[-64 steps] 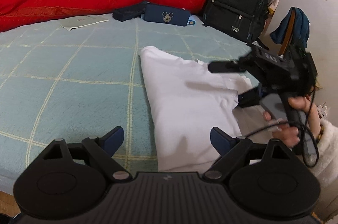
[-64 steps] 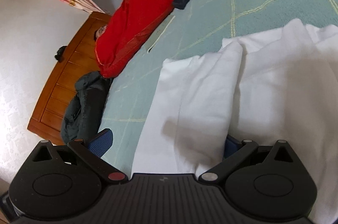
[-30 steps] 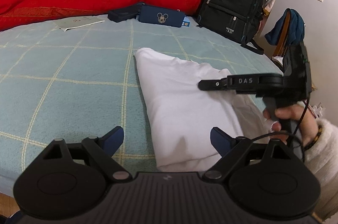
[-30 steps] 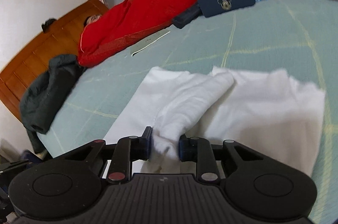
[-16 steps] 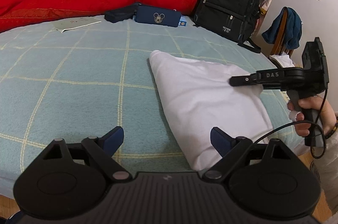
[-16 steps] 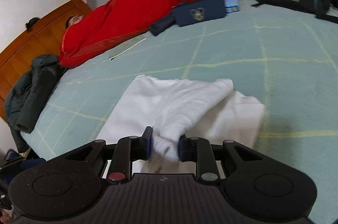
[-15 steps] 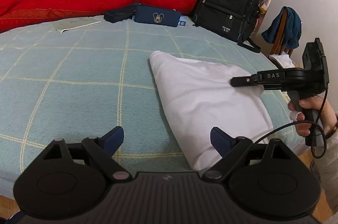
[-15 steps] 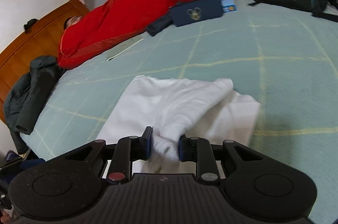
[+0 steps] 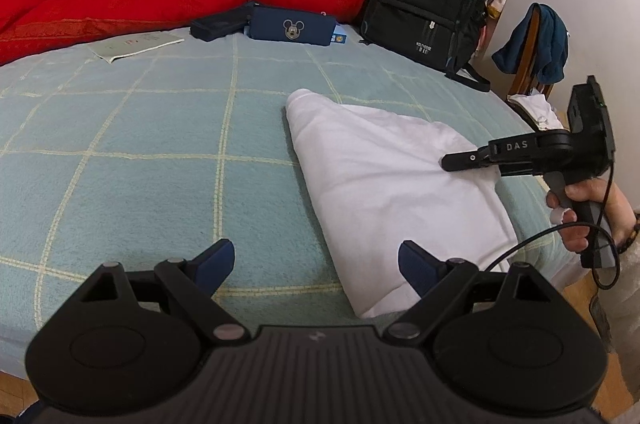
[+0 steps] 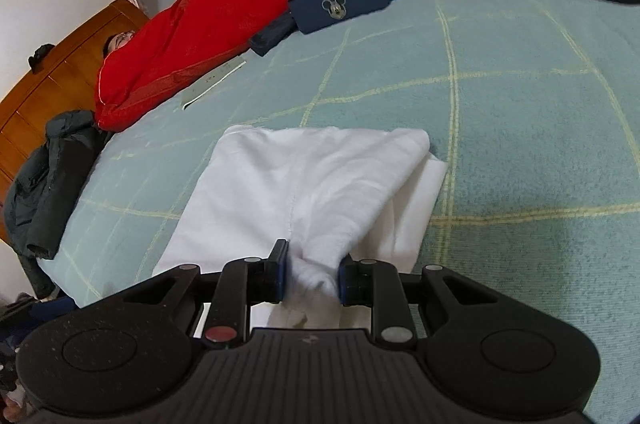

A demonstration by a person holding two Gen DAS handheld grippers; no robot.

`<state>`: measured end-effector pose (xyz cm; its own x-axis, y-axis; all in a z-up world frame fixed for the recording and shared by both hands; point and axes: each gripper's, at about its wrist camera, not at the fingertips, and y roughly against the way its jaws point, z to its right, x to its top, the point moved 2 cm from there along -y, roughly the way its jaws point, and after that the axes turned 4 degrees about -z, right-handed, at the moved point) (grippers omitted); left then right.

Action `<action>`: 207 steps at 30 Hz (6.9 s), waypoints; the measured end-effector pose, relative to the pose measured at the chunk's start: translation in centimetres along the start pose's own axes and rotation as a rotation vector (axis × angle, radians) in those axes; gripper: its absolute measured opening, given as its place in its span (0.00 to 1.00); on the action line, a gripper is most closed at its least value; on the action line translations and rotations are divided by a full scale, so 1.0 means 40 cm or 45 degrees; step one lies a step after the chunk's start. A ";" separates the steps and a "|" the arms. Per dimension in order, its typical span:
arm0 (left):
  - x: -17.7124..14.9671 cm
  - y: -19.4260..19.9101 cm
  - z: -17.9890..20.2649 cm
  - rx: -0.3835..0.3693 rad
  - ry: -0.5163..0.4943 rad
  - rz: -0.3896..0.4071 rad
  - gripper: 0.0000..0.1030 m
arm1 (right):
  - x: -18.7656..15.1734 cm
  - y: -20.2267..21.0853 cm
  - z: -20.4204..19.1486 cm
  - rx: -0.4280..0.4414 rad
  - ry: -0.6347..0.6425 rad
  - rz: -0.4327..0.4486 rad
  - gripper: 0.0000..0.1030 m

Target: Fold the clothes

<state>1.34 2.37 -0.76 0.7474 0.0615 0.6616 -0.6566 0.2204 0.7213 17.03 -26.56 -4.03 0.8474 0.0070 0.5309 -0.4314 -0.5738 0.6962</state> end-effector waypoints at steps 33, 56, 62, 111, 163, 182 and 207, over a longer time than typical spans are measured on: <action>-0.097 -0.154 0.166 0.203 -0.719 -0.022 0.86 | -0.262 0.113 0.055 0.153 -0.169 -0.065 0.47; -0.096 -0.171 0.209 0.304 -0.957 0.118 0.75 | -0.270 0.072 0.070 0.340 -0.312 0.025 0.30; -0.087 -0.151 0.196 0.292 -0.949 0.127 0.75 | -0.267 0.121 0.048 0.268 -0.217 0.104 0.09; 0.310 -0.438 0.114 -0.075 -0.350 -0.076 0.61 | -0.117 0.006 0.005 0.095 0.262 0.109 0.24; 0.113 -0.250 0.205 0.073 -0.391 -0.066 0.81 | -0.183 -0.007 -0.122 -0.153 0.533 0.130 0.64; 0.154 -0.303 -0.061 -0.218 0.144 -0.226 0.82 | -0.062 -0.008 0.151 0.266 -0.326 -0.034 0.86; 0.181 -0.383 -0.061 -0.573 0.253 -0.383 0.89 | -0.017 -0.110 0.072 0.336 -0.226 -0.118 1.00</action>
<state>17.06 1.82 -7.51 0.9278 0.1042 0.3583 -0.3370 0.6462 0.6847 19.23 -26.41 -8.85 0.9300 -0.0601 0.3625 -0.2744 -0.7697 0.5764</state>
